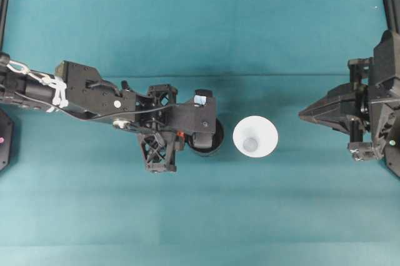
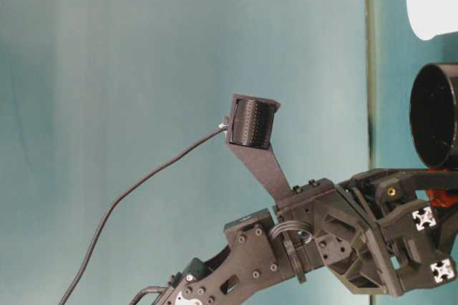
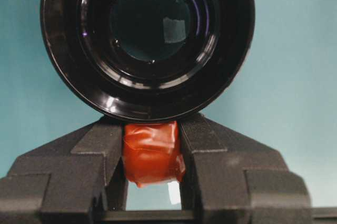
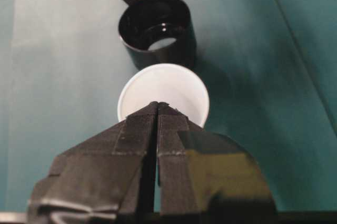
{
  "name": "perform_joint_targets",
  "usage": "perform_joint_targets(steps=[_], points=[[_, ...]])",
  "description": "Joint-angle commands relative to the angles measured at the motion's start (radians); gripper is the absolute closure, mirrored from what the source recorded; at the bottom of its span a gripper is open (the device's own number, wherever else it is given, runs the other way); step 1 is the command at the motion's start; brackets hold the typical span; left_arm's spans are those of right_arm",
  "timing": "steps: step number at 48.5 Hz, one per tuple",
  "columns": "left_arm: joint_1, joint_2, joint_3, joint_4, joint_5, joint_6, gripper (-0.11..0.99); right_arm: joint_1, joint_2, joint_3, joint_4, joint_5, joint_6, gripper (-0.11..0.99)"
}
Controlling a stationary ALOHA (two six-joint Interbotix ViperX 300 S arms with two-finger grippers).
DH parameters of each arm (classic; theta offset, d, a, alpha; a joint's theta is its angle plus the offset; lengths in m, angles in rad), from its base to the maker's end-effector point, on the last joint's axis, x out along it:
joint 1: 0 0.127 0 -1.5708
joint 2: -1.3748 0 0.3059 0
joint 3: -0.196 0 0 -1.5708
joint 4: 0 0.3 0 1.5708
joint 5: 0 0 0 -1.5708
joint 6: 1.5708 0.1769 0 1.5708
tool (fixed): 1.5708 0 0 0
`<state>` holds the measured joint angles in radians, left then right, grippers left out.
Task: Put the paper cup into the moved red handle cup holder.
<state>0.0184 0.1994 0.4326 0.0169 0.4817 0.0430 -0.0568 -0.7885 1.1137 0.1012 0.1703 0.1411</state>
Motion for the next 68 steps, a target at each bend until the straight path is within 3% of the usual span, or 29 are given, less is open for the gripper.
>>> perform_joint_targets(steps=[1,24,26,34,37,46,59,68], points=[[-0.002,-0.006,-0.008,0.002,-0.008,0.002,0.62,-0.002,0.003,-0.015,0.003,-0.009,0.008,0.98],[-0.003,-0.006,0.002,0.002,-0.015,-0.003,0.60,-0.002,0.003,-0.014,0.003,-0.009,0.008,0.98],[-0.002,-0.008,0.002,0.002,-0.026,-0.003,0.54,-0.002,0.005,-0.014,0.003,-0.009,0.008,0.98],[-0.003,-0.008,0.006,0.002,-0.078,-0.002,0.06,-0.002,0.005,-0.014,0.003,-0.008,0.008,0.98],[-0.003,-0.008,0.008,0.002,-0.080,0.000,-0.04,-0.002,0.003,-0.012,0.003,-0.009,0.008,0.98],[-0.005,-0.017,0.034,0.002,-0.072,-0.009,0.02,-0.002,0.005,-0.014,0.003,-0.009,0.008,0.98],[-0.023,-0.120,0.089,0.002,-0.006,-0.012,0.02,-0.002,0.005,-0.017,0.003,-0.005,0.009,0.98],[-0.025,-0.267,0.175,0.002,0.023,-0.014,0.02,-0.005,0.026,-0.020,0.003,0.026,0.041,0.98]])
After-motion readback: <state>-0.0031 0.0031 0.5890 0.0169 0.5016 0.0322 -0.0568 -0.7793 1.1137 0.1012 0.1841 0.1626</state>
